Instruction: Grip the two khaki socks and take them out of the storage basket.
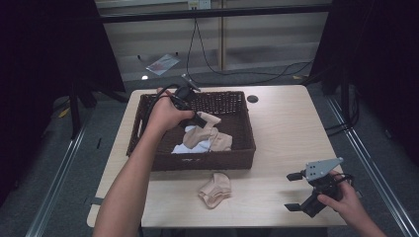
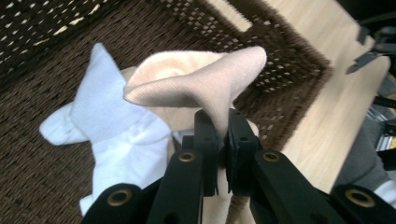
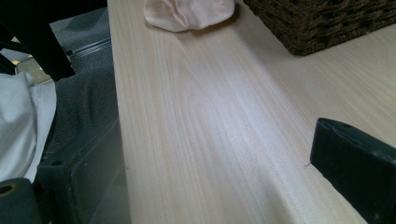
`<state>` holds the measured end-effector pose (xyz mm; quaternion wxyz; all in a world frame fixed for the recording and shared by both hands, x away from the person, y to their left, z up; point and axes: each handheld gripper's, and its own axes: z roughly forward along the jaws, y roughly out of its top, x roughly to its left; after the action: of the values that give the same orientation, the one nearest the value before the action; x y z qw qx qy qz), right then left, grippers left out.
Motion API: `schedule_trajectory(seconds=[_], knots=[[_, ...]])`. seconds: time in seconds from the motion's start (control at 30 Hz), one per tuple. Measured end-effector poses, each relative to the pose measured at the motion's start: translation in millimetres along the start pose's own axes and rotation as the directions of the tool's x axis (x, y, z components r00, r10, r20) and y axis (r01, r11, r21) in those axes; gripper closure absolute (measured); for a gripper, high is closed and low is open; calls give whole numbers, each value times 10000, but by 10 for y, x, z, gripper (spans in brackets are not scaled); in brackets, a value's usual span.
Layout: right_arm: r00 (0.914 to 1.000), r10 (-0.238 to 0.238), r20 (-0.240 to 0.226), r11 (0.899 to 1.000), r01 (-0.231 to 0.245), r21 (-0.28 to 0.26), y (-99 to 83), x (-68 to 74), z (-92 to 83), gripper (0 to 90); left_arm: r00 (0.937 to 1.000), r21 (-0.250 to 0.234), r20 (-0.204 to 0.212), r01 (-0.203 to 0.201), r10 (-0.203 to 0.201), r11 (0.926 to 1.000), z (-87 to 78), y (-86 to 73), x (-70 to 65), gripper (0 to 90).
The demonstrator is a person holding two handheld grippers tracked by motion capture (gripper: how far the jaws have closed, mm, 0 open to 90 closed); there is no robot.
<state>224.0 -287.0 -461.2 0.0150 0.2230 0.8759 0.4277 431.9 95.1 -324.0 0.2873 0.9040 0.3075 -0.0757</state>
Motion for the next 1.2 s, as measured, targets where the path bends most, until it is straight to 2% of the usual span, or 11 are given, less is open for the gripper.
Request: schedule_trajectory(seconds=[0.2, 0.23, 0.3, 0.47, 0.7, 0.77, 0.83, 0.9, 0.97, 1.03, 1.2], knots=[[10000, -58, 29, 10000, 58, 47, 0, -4, 13, 23, 9993, 188, 210, -307, 303, 9994, -52, 19, -106, 852], [10000, -30, 24, 10000, 30, 31, -1, -4, 11, 23, 9982, 191, 444, -411, 402, 9990, -69, 24, -129, 852], [10000, -36, 28, 10000, 36, 19, -2, -5, 12, 23, 9982, 154, 445, -410, 402, 9990, -69, 21, -144, 852], [9999, -7, 152, 10000, 7, 44, 0, -5, 21, 23, 9956, 292, 583, -748, 730, 9968, -111, 22, -207, 851], [9995, 17, 314, 10000, -17, 15, 2, -9, 35, 23, 9887, 434, 978, -1180, 1133, 9921, -143, -1, -326, 851], [9995, 29, 315, 10000, -29, 18, 1, -9, 39, 23, 9887, 401, 956, -1196, 1153, 9920, -145, -4, -342, 850], [9994, 35, 351, 10000, -36, 26, 4, -11, 49, 23, 9838, 483, 1148, -1439, 1377, 9884, -155, -8, -377, 850], [9993, 44, 364, 10000, -46, 41, 3, -11, 52, 23, 9848, 469, 1163, -1354, 1292, 9897, -152, -12, -399, 851], [9990, 16, 436, 10000, -19, 71, 4, -12, 55, 22, 9811, 507, 1225, -1570, 1498, 9863, -150, -13, -424, 851], [9991, 30, 431, 10000, -32, 51, 4, -11, 56, 22, 9807, 553, 1245, -1585, 1507, 9858, -143, -17, -469, 850], [9991, 23, 420, 10000, -25, 57, 4, -11, 57, 22, 9741, 641, 1413, -1871, 1767, 9802, -140, -24, -564, 850]])
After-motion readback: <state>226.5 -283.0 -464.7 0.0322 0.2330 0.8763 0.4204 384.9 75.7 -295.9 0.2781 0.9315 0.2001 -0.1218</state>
